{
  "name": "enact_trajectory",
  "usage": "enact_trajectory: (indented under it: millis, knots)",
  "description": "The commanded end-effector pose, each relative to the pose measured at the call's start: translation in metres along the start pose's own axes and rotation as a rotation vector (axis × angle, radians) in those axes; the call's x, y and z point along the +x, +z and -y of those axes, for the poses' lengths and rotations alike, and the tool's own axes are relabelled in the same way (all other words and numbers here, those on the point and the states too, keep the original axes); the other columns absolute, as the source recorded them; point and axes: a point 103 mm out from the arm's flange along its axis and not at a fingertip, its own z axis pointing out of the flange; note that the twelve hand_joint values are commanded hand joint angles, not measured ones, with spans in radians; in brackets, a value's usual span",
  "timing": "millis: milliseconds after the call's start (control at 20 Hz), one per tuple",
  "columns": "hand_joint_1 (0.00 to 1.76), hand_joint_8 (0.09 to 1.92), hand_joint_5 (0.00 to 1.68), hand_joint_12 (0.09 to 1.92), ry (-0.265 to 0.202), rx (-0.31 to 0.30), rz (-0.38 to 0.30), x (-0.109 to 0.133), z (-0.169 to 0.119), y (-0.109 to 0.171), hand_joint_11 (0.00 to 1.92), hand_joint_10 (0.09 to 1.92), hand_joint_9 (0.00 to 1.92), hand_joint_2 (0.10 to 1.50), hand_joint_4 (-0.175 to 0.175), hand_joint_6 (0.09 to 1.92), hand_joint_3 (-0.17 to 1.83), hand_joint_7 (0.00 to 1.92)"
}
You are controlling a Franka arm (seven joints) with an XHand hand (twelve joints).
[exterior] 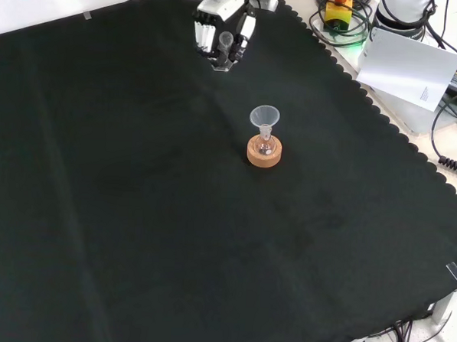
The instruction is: Pour the water from the graduated cylinder into the round-bottom flask.
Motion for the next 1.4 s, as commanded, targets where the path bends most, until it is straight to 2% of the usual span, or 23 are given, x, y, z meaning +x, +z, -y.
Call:
enact_trajectory:
  millis: [50, 450, 700, 900, 1150, 1400]
  knots:
    - [1.26, 1.05, 0.94, 0.83, -0.007, 0.086, 0.047, 0.014, 0.013, 0.014, 1.11, 0.26, 1.33, 1.13, -0.175, 1.07, 0.0, 0.97]
    - [1.26, 1.05, 0.94, 0.83, -0.034, 0.186, 0.113, 0.031, 0.019, 0.029, 1.11, 0.25, 1.33, 1.13, -0.175, 1.07, 0.0, 0.97]
    - [1.26, 1.05, 0.94, 0.83, -0.042, 0.255, 0.195, 0.04, 0.02, 0.032, 1.11, 0.25, 1.33, 1.13, -0.175, 1.07, 0.0, 0.97]
    - [1.26, 1.05, 0.94, 0.83, -0.044, 0.302, 0.233, 0.045, 0.019, 0.037, 1.11, 0.25, 1.33, 1.13, -0.175, 1.07, 0.0, 0.97]
    - [1.26, 1.05, 0.94, 0.83, -0.033, 0.369, 0.252, 0.046, 0.016, 0.042, 1.12, 0.24, 1.34, 1.13, -0.175, 1.07, 0.0, 0.97]
    - [1.26, 1.05, 0.94, 0.83, -0.033, 0.403, 0.279, 0.049, 0.012, 0.043, 1.12, 0.24, 1.34, 1.13, -0.175, 1.07, 0.0, 0.97]
